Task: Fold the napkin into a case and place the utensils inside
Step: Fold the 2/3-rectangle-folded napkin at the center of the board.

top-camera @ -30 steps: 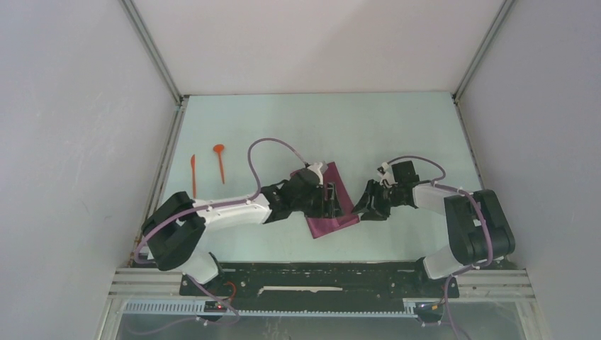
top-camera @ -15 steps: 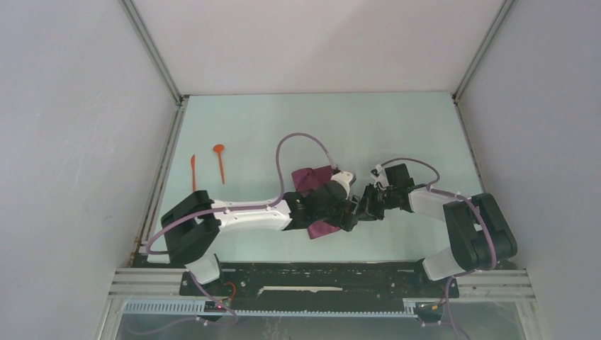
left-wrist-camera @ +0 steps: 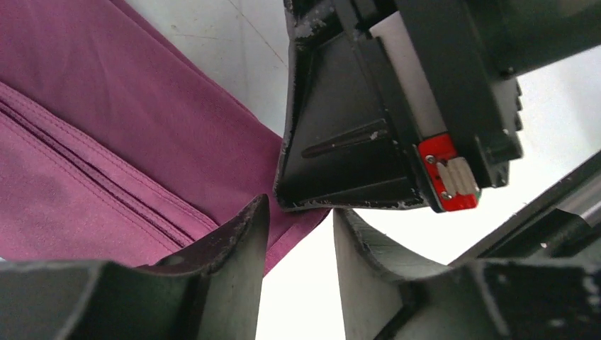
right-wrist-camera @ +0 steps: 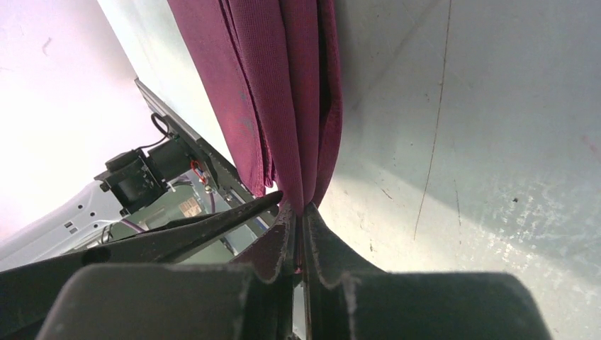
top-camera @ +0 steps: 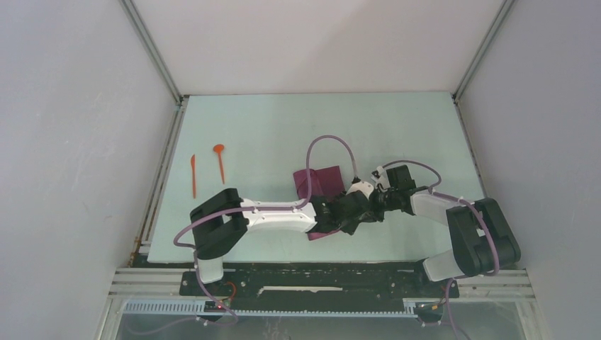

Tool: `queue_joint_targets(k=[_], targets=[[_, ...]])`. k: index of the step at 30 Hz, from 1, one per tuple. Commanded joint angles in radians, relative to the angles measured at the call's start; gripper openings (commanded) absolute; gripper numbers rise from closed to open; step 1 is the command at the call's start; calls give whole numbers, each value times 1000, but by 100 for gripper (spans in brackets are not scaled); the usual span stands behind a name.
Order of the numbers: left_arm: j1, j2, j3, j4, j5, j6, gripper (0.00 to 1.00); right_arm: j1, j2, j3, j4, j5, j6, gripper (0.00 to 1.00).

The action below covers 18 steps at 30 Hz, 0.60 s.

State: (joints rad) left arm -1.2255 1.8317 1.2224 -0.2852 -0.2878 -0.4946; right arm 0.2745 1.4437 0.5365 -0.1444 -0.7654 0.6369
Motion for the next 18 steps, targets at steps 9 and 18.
queue_joint_targets(k=[9, 18], targets=[[-9, 49, 75, -108, -115, 38, 38, 0, -40, -6, 11, -12, 45, 13], [-9, -6, 12, -73, -175, 23, 5, -49, -61, -4, 7, -10, 24, 42]])
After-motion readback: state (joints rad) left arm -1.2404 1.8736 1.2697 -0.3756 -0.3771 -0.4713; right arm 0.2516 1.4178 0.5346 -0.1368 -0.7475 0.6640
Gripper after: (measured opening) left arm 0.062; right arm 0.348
